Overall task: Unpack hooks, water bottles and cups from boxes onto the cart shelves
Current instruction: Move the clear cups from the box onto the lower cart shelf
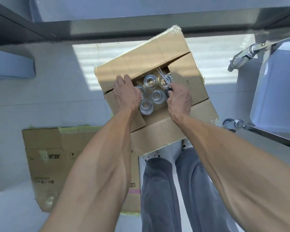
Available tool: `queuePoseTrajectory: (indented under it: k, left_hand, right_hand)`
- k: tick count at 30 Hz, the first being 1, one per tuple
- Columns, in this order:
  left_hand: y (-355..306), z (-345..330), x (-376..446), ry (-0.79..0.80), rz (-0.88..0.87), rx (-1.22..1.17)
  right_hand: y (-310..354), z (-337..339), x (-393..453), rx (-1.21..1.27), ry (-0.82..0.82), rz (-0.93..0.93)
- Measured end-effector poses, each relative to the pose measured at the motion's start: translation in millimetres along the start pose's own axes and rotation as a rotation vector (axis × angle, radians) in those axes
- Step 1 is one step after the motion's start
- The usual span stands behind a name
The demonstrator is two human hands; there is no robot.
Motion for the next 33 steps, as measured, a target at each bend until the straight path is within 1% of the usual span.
queuePoseTrajectory:
  k: [1, 2, 3, 4, 6, 7, 8, 10, 12, 16, 18, 20, 23, 25, 27, 29, 31, 33]
  left_hand:
    - [-8, 7, -1, -0.027, 0.017, -0.076]
    - [-16, 13, -1, -0.013, 0.070, -0.179]
    - [-24, 19, 1, 0.042, 0.159, -0.322]
    - [-32, 25, 6, 0.120, 0.269, -0.515]
    - [-47, 37, 14, 0.283, 0.485, -0.872]
    - [-53, 43, 16, 0.347, 0.547, -0.990]
    - [-60, 48, 16, 0.378, 0.580, -1.073]
    - [-68, 55, 13, 0.384, 0.630, -1.175]
    - [-68, 57, 10, 0.388, 0.659, -1.212]
    - [-63, 46, -6, 0.528, 0.657, -1.181]
    - [-57, 41, -13, 0.549, 0.658, -1.207]
    - [-49, 41, -15, 0.491, 0.662, -1.200]
    - [-40, 42, -7, 0.320, 0.692, -1.204]
    - [-39, 46, 7, 0.184, 0.704, -1.202]
    - [-42, 48, 27, 0.099, 0.686, -1.175]
    - [-53, 47, 52, 0.087, 0.677, -1.201]
    - [-71, 43, 76, 0.140, 0.651, -1.235]
    - [-97, 36, 100, 0.107, 0.654, -1.331]
  right_hand:
    - [4, 7, 0, -0.004, -0.003, -0.015]
    - [8, 13, 1, -0.008, -0.005, -0.036]
    - [13, 19, 2, -0.007, -0.003, -0.054]
    - [17, 25, 2, -0.005, -0.001, -0.059]
    - [25, 35, 3, -0.012, -0.001, -0.021]
    - [28, 40, 3, -0.027, -0.001, 0.007]
    - [32, 45, 3, -0.038, -0.004, 0.026]
    - [38, 54, 3, -0.028, -0.017, 0.032]
    - [43, 60, 1, -0.009, -0.016, 0.026]
    - [50, 60, -10, -0.010, 0.010, 0.048]
    - [50, 55, -16, -0.018, 0.033, 0.082]
    - [52, 50, -23, -0.004, 0.054, 0.145]
    - [53, 48, -23, 0.012, -0.037, 0.222]
    - [53, 49, -11, 0.014, -0.086, 0.199]
    - [51, 49, 9, 0.029, -0.088, 0.140]
    - [47, 49, 33, 0.017, -0.107, 0.100]
    - [46, 53, 60, 0.015, -0.157, 0.094]
    - [44, 56, 90, 0.026, -0.210, 0.122]
Point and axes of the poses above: each hand's wrist, its own x-axis towards the middle knuckle, its own z-axis out of the back of the hand, y = z × x, the point moved 1 cm from there along x, towards the middle knuckle, and after that the axes turned 6 degrees about -x, right-handed, at the moved point
